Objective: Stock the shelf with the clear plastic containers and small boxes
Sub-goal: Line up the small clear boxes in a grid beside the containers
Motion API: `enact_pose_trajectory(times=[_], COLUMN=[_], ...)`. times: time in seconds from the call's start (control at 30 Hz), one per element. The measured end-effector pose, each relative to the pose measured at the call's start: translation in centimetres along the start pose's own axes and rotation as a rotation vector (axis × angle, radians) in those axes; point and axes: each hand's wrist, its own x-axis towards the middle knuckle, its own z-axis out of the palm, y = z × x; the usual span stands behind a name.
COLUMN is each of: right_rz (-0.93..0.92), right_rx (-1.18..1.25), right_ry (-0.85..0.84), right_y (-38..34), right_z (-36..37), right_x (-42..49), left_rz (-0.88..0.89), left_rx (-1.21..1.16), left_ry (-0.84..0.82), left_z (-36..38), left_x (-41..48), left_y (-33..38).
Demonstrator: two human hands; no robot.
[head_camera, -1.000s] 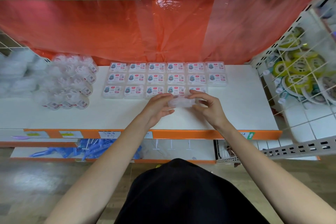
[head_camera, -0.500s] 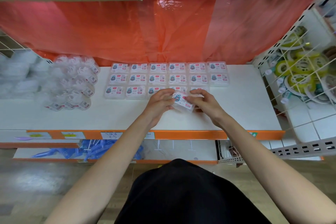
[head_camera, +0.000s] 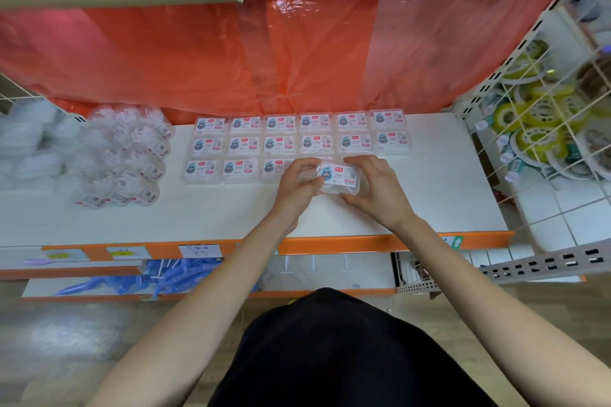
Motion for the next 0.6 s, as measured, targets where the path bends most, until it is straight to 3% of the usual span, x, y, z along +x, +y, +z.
enact_pose_trajectory(times=[0.13,0.27,0.4,0.6], right_rz=[0.005,0.054,0.121,0.207], right_rx=[0.014,-0.029,-0.059,-0.132], right_ry=[0.012,0.042,0.058,0.038], right_y=[1.5,4.2,7.0,9.1], right_z=[-1.3,-3.7,-5.2,-5.3], right_x=[-0.5,-0.7,-1.1,-1.9], left_rz=[0.229,0.495,0.498,0.283], left_rx=[0.325,0.908,1.228,1.339], left_ry=[-0.04,-0.111,-0.178,-0.259], left_z=[1.2,1.8,3.3,4.6], left_x=[0.2,0.6,1.0,1.6], left_y=[-0.8,-1.6,-2.1,-2.9])
